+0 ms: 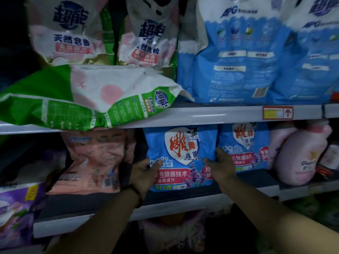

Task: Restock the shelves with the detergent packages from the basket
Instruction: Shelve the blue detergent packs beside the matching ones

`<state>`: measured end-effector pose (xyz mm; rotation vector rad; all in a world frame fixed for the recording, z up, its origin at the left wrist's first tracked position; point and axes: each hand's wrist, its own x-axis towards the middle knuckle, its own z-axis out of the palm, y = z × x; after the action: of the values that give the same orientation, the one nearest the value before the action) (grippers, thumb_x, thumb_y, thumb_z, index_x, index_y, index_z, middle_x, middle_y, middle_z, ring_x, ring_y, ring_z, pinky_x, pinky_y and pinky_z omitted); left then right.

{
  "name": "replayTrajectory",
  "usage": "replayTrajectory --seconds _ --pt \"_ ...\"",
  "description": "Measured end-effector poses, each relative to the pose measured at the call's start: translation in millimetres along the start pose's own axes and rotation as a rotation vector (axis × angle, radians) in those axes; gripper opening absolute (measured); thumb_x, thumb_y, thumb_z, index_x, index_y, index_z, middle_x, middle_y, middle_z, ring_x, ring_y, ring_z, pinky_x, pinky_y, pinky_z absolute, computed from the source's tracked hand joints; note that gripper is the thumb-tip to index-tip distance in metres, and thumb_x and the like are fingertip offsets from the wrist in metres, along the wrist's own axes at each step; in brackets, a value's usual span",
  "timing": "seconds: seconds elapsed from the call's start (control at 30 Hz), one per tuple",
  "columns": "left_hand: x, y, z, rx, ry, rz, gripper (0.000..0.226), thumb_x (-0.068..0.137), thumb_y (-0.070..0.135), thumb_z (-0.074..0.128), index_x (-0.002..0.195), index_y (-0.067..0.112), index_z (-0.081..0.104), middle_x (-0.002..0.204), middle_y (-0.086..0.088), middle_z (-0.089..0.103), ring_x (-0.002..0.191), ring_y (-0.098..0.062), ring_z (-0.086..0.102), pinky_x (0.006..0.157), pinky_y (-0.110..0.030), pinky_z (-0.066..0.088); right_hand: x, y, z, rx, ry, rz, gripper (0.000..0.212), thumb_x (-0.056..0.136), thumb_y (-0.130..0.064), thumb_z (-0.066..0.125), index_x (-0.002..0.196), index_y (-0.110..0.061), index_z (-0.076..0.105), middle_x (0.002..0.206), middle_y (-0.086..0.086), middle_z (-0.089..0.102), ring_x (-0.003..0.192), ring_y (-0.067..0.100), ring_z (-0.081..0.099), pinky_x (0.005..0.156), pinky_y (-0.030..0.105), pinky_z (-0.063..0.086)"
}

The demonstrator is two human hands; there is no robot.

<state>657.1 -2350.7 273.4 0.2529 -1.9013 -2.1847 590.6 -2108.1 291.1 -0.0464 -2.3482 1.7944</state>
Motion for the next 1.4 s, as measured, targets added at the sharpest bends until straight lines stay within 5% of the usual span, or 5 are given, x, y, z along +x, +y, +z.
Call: replayTrajectory --seconds 0.4,0.53,0.77,1.03,1.4 --pt "8.0 -54.7 23.4 0.582 -0.039 0.069 0.039 0.083 0.048 0.085 0.115 0.037 0.066 0.106 0.018 0.074 0.096 -0.004 0.071 0.089 -0.032 0.059 -21.8 65.6 -12.2 -0.322 0.270 -0.262 0.054 0.083 -0.036 0.087 0.121 -0.016 0.053 0.121 0.004 0.049 0.110 0.024 0.055 0.088 0.039 0.052" --pt "11.0 -56.3 14.5 0.718 -0.089 0.041 0.073 0.064 0.072 0.083 0.122 0.029 0.072 0.114 0.008 0.078 0.104 -0.016 0.073 0.094 -0.041 0.060 -59.0 76.3 -2.7 -0.786 0.057 -0.581 0.076 0.086 -0.037 0.075 0.154 -0.018 0.046 0.150 0.010 0.046 0.137 0.038 0.045 0.106 0.052 0.051" --pt "30.5 -38.7 20.2 0.758 -0.108 -0.156 0.051 0.074 0.053 0.090 0.083 0.012 0.061 0.077 -0.006 0.065 0.071 -0.023 0.062 0.066 -0.036 0.053 -64.0 44.1 5.8 -1.009 -0.284 -0.258 0.128 0.083 -0.053 0.074 0.162 -0.032 -0.024 0.175 -0.003 -0.014 0.162 0.034 -0.010 0.124 0.054 0.033" --pt "28.0 -25.5 26.5 0.836 -0.063 -0.191 0.097 0.056 0.070 0.091 0.134 0.018 0.066 0.131 -0.005 0.071 0.116 -0.032 0.069 0.096 -0.045 0.059 -60.6 3.9 15.1 -1.187 -0.391 -0.110 0.133 0.077 -0.057 0.075 0.167 -0.019 -0.015 0.176 0.009 -0.007 0.151 0.041 0.031 0.114 0.049 0.045" --pt "-69.0 -8.5 -147.5 1.558 0.146 0.107 0.075 0.079 0.068 0.060 0.139 0.026 0.048 0.134 -0.011 0.050 0.120 -0.036 0.049 0.096 -0.048 0.051 -52.1 -34.6 27.2 -1.206 -0.480 0.157 0.142 0.051 -0.070 0.077 0.166 -0.017 0.012 0.166 0.019 0.023 0.143 0.045 0.042 0.111 0.053 0.048"
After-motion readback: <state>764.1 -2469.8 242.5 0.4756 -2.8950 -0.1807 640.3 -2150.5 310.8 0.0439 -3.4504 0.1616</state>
